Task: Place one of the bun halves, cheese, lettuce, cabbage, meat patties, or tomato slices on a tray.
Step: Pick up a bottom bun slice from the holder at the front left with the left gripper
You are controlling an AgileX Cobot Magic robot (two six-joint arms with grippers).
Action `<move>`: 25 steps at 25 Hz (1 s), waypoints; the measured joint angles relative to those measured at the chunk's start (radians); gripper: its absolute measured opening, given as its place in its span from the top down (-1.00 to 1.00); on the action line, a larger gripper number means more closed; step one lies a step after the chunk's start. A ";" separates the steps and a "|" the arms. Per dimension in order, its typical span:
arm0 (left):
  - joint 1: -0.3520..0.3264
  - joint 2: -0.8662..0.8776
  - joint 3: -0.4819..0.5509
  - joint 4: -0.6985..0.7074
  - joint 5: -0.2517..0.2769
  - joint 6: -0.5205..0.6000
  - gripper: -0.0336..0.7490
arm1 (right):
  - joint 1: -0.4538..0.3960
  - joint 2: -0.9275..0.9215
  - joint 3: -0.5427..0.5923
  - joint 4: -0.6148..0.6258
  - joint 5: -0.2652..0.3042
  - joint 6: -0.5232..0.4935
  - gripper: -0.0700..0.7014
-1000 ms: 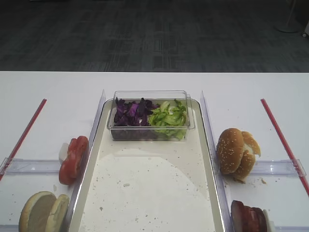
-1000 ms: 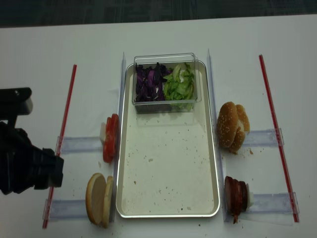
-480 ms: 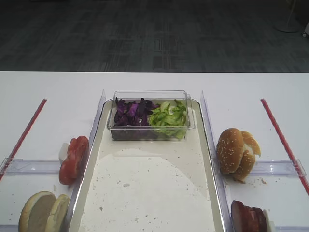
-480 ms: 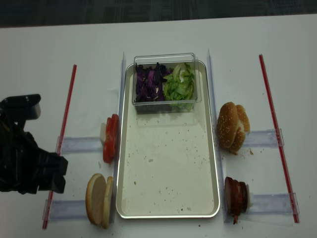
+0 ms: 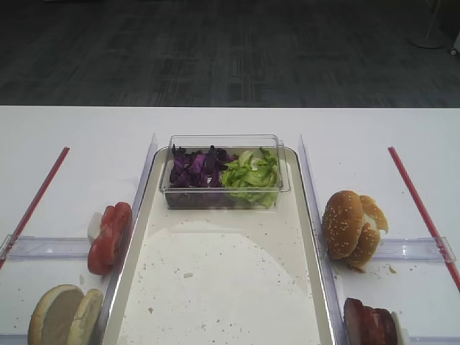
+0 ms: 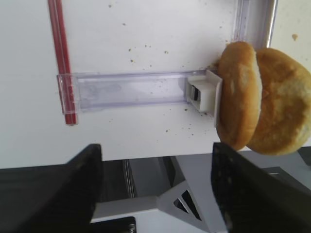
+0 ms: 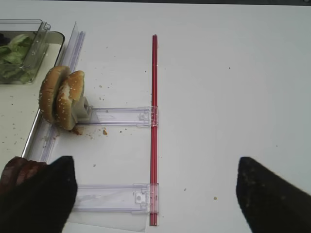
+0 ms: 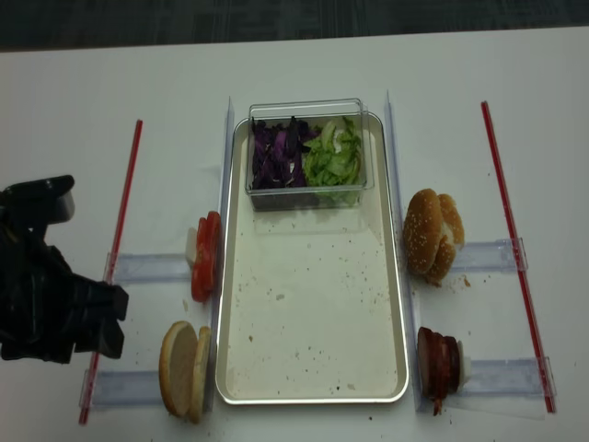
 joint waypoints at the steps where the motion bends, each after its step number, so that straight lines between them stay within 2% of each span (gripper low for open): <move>1: -0.006 0.000 0.000 -0.001 0.000 0.000 -0.21 | 0.000 0.000 0.000 0.000 0.000 0.000 -0.93; 6: -0.092 0.000 0.000 -0.002 0.000 -0.067 -0.21 | 0.000 0.000 0.000 0.000 0.000 0.000 -0.93; 12: -0.256 0.000 -0.004 0.000 0.000 -0.198 -0.21 | 0.000 0.000 0.000 0.000 0.000 0.000 -0.93; 18: -0.433 0.000 -0.053 0.024 0.002 -0.367 -0.21 | 0.000 0.000 0.000 0.000 0.000 0.000 -0.93; 25: -0.585 0.007 -0.069 0.029 -0.001 -0.524 -0.21 | 0.000 0.000 0.000 0.000 0.000 -0.003 -0.93</move>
